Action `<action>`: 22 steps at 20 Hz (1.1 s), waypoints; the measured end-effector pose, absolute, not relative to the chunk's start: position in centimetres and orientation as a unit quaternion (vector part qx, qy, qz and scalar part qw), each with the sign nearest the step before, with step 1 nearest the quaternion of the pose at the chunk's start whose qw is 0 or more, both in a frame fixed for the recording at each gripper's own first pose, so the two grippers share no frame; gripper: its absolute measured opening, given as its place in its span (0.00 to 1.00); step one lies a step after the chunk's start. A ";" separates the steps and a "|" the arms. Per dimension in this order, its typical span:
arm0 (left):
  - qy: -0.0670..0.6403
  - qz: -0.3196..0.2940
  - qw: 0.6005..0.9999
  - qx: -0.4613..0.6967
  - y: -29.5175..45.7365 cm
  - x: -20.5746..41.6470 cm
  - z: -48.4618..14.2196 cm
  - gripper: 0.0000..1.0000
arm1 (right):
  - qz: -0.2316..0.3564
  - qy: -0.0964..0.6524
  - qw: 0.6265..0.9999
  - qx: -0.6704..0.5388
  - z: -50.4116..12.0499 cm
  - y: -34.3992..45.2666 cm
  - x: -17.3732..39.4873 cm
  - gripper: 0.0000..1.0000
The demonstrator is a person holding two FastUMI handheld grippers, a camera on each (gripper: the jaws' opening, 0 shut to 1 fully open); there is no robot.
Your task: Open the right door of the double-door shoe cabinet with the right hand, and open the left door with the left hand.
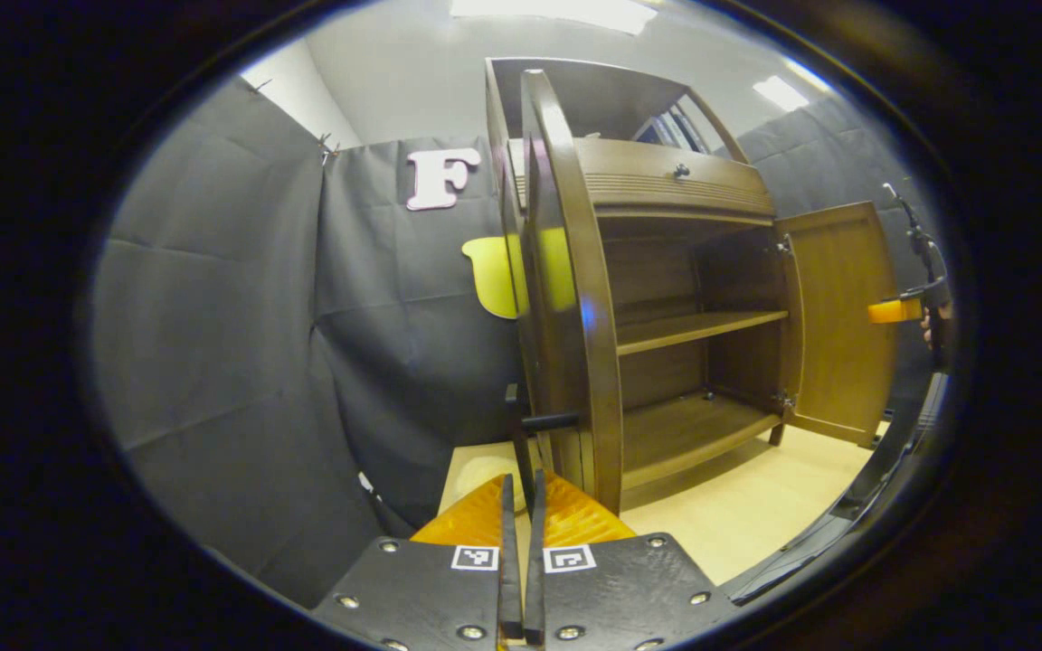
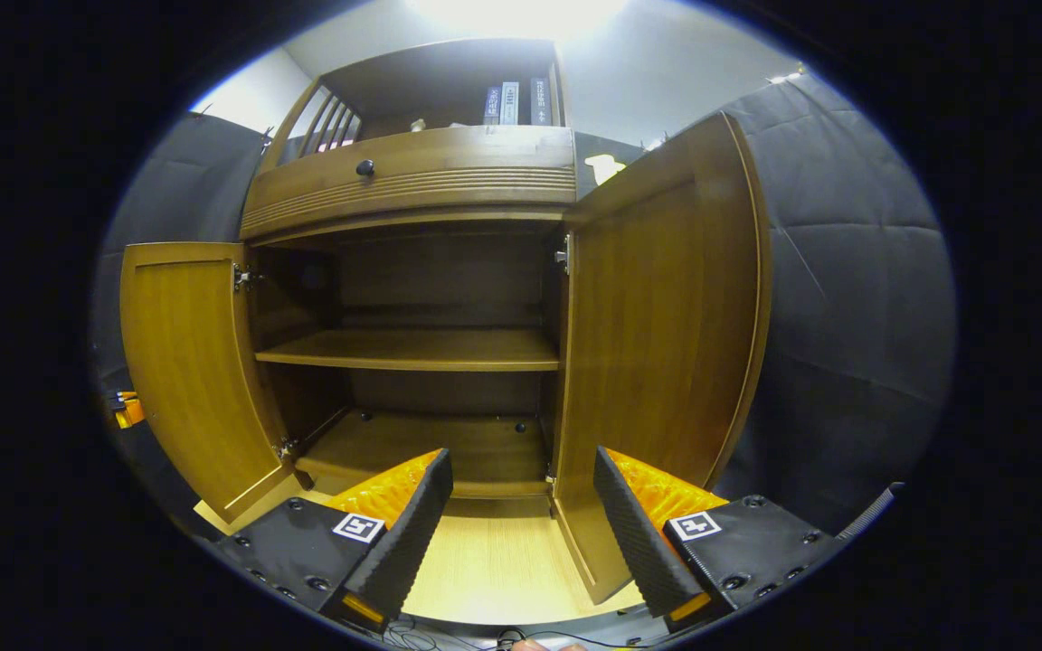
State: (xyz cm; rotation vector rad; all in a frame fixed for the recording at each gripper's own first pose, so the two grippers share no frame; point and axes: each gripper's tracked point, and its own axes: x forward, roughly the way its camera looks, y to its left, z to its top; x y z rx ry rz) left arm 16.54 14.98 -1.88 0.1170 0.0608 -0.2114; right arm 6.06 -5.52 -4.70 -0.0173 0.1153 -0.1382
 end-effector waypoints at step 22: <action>-0.029 -0.016 0.998 -0.053 12.3 3.0 6.7 0.99 | -0.037 0.114 0.993 0.007 -2.5 -4.6 2.5 0.94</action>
